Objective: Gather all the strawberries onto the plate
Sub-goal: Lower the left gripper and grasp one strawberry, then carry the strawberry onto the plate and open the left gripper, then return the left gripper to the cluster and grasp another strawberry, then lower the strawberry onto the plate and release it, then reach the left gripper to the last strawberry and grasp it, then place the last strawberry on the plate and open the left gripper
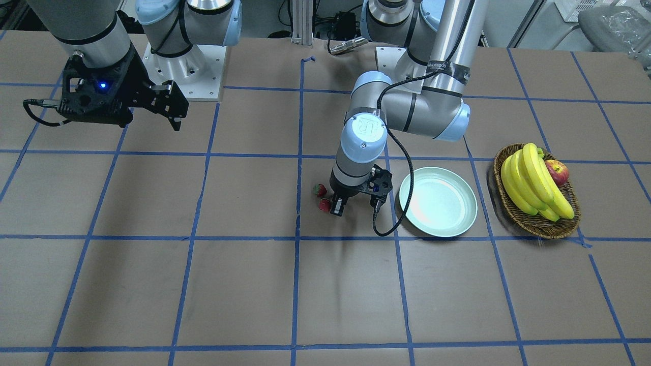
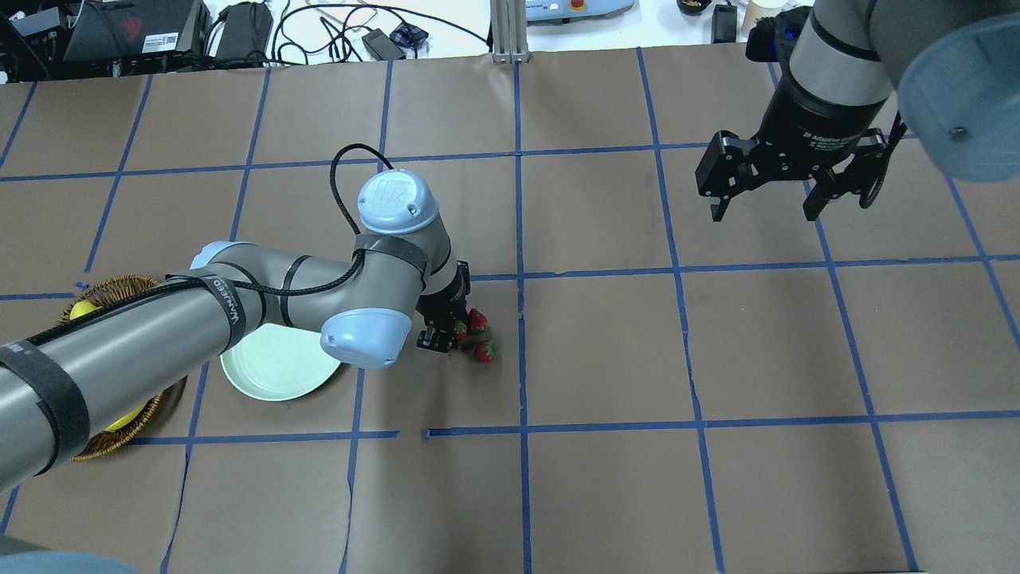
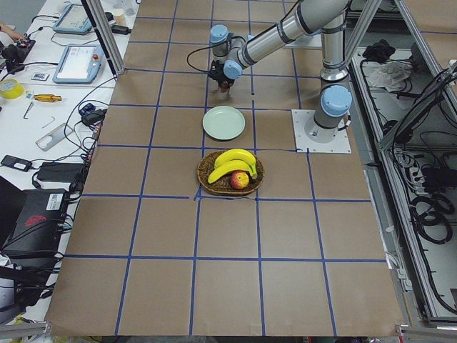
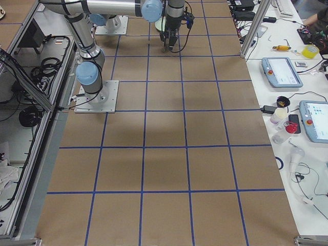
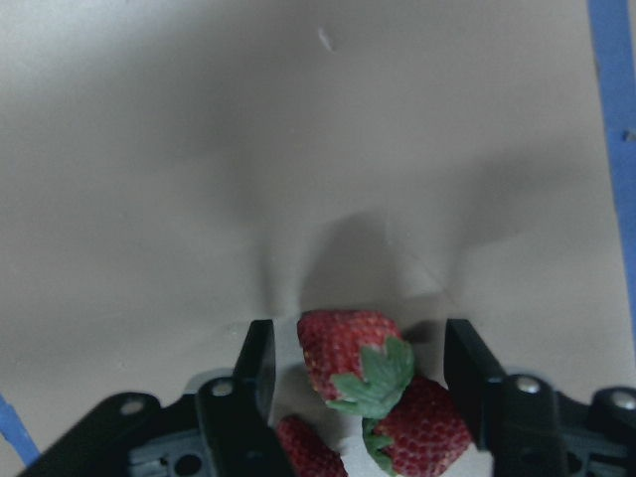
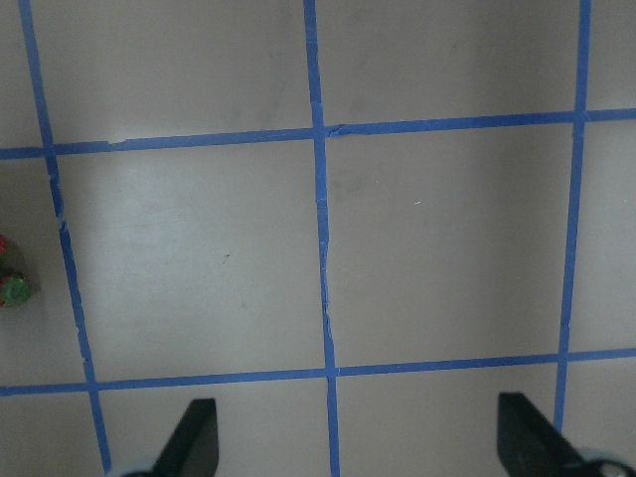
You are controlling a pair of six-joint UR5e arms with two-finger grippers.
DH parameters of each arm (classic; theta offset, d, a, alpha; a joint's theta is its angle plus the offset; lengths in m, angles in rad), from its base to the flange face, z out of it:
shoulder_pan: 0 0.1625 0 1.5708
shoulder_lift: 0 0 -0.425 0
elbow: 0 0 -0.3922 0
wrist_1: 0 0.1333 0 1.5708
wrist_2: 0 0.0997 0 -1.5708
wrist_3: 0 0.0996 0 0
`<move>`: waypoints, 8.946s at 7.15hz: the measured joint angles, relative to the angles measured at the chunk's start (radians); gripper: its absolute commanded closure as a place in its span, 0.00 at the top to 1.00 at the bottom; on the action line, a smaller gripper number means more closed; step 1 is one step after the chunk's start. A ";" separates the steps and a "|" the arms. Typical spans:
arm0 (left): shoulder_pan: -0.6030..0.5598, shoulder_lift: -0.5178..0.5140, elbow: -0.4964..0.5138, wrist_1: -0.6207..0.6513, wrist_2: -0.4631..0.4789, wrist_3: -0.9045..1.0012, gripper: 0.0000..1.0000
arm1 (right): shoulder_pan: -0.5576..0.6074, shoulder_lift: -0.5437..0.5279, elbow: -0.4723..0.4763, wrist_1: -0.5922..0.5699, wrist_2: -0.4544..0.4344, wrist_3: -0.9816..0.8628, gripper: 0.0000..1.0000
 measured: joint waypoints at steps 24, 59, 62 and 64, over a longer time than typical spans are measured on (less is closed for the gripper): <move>0.010 -0.052 0.102 -0.078 -0.067 0.432 1.00 | 0.000 0.001 0.002 0.000 0.000 0.000 1.00; -0.037 -0.048 0.091 -0.211 -0.114 0.393 0.46 | -0.002 0.000 0.007 -0.002 0.003 0.000 1.00; -0.037 -0.048 0.089 -0.212 -0.116 0.396 0.12 | -0.003 0.000 0.007 -0.002 0.002 0.000 1.00; -0.028 -0.026 0.106 -0.211 -0.114 0.432 0.12 | -0.003 0.000 0.007 -0.002 0.003 0.000 1.00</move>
